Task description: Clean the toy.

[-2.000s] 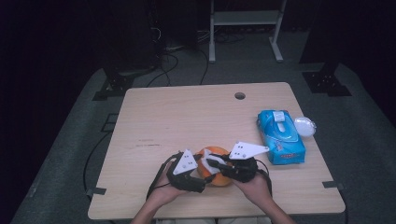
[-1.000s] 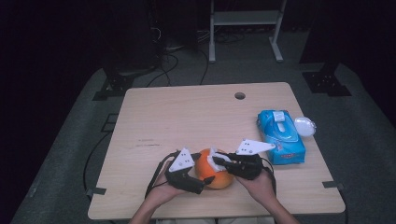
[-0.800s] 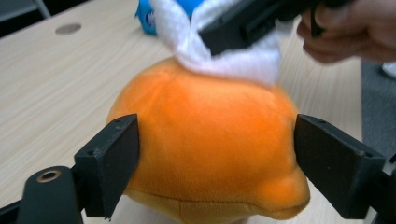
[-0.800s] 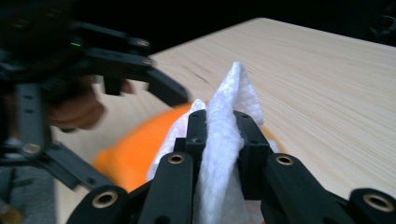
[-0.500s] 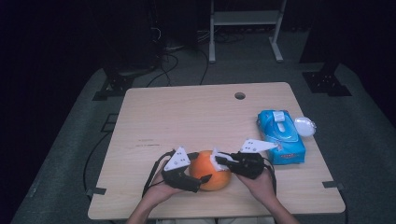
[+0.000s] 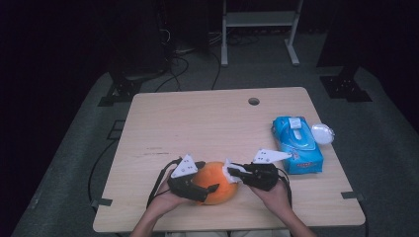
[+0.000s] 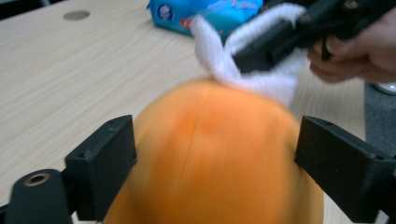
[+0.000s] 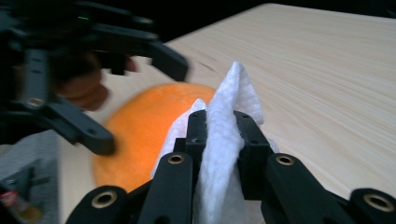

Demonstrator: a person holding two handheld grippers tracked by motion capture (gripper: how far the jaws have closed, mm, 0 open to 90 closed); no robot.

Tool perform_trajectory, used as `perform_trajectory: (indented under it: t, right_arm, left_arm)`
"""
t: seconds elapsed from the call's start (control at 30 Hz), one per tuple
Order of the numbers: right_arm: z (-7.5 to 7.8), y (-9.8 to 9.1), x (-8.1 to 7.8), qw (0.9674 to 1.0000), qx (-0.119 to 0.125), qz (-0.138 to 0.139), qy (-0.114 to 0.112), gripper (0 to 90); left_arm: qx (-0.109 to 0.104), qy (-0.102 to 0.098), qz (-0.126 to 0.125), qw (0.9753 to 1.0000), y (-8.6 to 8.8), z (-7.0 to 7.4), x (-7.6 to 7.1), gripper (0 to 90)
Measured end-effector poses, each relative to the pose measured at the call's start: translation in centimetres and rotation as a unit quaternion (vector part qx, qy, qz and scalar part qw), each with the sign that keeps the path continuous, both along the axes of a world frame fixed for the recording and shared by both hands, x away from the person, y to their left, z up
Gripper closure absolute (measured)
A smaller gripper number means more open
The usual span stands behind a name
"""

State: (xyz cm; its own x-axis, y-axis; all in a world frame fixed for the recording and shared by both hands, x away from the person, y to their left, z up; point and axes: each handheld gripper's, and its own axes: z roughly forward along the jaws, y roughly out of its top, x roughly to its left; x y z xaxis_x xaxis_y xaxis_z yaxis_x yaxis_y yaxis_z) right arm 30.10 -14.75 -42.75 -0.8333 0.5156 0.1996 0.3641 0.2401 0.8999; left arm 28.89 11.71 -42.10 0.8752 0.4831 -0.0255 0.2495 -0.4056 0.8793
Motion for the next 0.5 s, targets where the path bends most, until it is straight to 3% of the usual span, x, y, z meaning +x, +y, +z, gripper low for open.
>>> perform_trajectory:
  t: [0.1,0.17,0.27,0.37,0.5]
  right_arm:
    - [0.4,1.0,-0.6,0.9997,0.002,0.022,-0.012,77.0]
    - [0.4,1.1,-0.6,0.9996,-0.005,0.023,-0.014,77.0]
    - [-0.3,0.5,0.0,1.0,0.0,0.008,0.005,77.0]
    - [-1.2,-0.3,0.6,0.9995,0.008,-0.011,0.03,77.0]
    - [-0.9,-0.1,0.5,0.9993,0.021,-0.009,0.031,76.9]
  left_arm:
    - [0.015,-0.005,0.0,0.9999,-0.5,-0.2,0.1,9.7]
    - [0.018,0.001,-0.002,0.9998,-0.3,-0.4,0.1,11.6]
    - [0.028,0.003,0.001,0.9996,0.2,-0.7,0.2,20.0]
    - [0.02,0.013,0.007,0.9997,0.9,-0.9,0.5,23.6]
    - [0.009,0.019,0.009,0.9997,1.3,-1.1,0.7,24.3]
